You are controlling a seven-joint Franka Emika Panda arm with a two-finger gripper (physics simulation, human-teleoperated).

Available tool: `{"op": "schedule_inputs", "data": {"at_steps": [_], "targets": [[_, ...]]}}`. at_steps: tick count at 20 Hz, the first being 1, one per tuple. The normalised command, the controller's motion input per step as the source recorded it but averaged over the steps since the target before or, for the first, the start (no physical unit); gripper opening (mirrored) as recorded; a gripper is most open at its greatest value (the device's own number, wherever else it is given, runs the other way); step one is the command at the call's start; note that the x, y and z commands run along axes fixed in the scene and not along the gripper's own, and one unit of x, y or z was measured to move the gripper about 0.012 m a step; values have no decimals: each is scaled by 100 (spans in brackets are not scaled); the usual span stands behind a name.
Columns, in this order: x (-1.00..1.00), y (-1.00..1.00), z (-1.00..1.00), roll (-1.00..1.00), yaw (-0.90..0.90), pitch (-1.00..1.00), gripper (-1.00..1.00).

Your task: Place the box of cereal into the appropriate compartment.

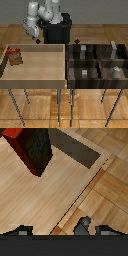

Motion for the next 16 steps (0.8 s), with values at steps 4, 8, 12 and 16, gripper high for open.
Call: {"op": "schedule_inputs", "data": {"at_steps": [4,8,12,16], "targets": [[6,0,75,0,0,0,100],[100,0,0,0,0,0,100],[100,0,0,0,0,0,100],[100,0,0,0,0,0,100]]}}
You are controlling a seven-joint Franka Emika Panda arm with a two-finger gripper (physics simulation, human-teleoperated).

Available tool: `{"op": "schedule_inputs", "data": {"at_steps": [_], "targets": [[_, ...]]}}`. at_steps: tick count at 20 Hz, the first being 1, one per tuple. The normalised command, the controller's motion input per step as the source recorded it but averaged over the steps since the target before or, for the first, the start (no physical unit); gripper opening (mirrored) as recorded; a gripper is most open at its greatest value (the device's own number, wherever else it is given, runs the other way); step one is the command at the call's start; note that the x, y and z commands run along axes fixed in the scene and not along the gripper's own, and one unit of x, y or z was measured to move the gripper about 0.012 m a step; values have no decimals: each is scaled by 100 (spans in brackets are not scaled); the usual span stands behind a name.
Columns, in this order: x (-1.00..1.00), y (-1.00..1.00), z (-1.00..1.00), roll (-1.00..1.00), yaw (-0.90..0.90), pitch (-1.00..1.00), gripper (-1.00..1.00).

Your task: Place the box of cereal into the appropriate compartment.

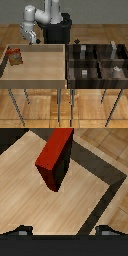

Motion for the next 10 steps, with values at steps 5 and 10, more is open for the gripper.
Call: {"op": "schedule_inputs", "data": {"at_steps": [5,10], "targets": [[100,0,0,0,0,0,100],[20,-44,0,0,0,0,100]]}}
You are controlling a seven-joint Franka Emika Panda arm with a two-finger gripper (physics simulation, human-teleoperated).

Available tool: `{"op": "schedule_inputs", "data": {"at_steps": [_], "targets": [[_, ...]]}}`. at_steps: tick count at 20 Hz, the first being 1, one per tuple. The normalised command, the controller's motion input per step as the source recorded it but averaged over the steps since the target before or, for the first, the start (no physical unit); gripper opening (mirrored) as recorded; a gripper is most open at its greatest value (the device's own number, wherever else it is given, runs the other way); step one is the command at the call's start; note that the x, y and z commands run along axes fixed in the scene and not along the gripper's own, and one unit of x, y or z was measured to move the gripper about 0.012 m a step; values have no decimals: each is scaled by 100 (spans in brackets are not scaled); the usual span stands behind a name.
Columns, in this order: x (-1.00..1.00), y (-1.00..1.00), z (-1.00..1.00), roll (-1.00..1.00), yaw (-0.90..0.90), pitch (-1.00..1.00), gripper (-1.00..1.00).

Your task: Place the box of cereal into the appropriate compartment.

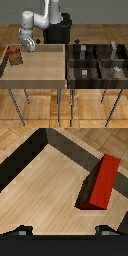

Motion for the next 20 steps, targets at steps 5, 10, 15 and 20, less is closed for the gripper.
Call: {"op": "schedule_inputs", "data": {"at_steps": [5,10,15,20], "targets": [[0,-40,0,0,0,0,100],[-20,0,0,0,0,0,100],[0,-60,0,0,0,0,100],[-40,0,0,0,0,0,100]]}}
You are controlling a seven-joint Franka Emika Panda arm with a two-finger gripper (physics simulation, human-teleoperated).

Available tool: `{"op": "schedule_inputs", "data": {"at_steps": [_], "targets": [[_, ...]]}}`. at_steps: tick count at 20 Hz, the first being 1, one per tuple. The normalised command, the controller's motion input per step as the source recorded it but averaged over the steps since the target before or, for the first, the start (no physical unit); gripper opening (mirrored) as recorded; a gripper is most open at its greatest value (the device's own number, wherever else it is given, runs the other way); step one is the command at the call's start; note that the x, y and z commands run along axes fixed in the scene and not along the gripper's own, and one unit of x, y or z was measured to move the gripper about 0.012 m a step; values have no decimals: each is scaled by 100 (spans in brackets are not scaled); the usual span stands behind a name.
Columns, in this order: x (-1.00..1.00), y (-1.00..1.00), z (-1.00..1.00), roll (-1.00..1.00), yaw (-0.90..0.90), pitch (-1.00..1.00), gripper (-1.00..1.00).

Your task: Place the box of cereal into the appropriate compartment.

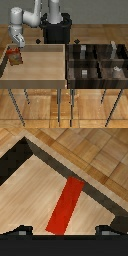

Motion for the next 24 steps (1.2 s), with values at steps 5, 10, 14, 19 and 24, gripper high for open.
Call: {"op": "schedule_inputs", "data": {"at_steps": [5,10,14,19,24], "targets": [[0,-20,0,0,0,0,100],[0,-20,0,0,0,0,100],[25,0,0,0,0,0,100],[0,0,-80,0,0,0,100],[0,0,-20,0,0,0,-100]]}}
